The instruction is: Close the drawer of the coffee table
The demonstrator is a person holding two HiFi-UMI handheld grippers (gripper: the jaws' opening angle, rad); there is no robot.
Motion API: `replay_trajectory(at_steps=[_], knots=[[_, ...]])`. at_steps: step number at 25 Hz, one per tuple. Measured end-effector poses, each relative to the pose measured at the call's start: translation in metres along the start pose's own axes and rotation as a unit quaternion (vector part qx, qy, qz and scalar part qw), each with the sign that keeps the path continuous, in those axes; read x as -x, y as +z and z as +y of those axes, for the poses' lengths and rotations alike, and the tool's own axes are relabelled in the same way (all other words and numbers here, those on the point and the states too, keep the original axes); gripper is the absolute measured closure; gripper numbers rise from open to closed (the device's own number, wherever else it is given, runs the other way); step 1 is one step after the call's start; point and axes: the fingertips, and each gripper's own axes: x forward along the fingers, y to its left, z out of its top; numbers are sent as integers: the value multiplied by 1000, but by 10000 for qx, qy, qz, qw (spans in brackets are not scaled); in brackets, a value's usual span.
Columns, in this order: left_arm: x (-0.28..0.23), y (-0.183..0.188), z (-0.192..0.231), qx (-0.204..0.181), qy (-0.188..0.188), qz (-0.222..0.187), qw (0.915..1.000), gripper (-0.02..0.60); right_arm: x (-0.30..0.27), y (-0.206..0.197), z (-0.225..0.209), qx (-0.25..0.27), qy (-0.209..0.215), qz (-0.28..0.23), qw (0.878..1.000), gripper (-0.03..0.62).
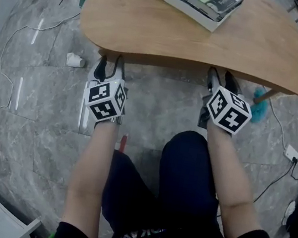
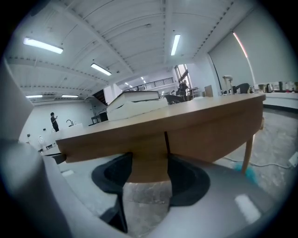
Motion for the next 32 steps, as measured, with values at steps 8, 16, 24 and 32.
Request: replay_trajectory(at_steps=[8, 16, 24, 32], knots=[[-14, 3, -2, 46, -38, -37, 10000, 408, -14, 5, -1, 49, -3, -74, 10000, 358], [-16, 4, -3, 37, -92, -84, 9999, 411, -14, 6, -2, 70, -14, -167, 9998, 358], [-11, 3, 3, 34, -88, -47, 9999, 575, -8, -1, -9, -86, 172, 71, 9998, 592], [32, -10, -19, 407, -9, 917, 9950, 577, 33, 1, 21, 823, 1101, 908, 9863, 592]])
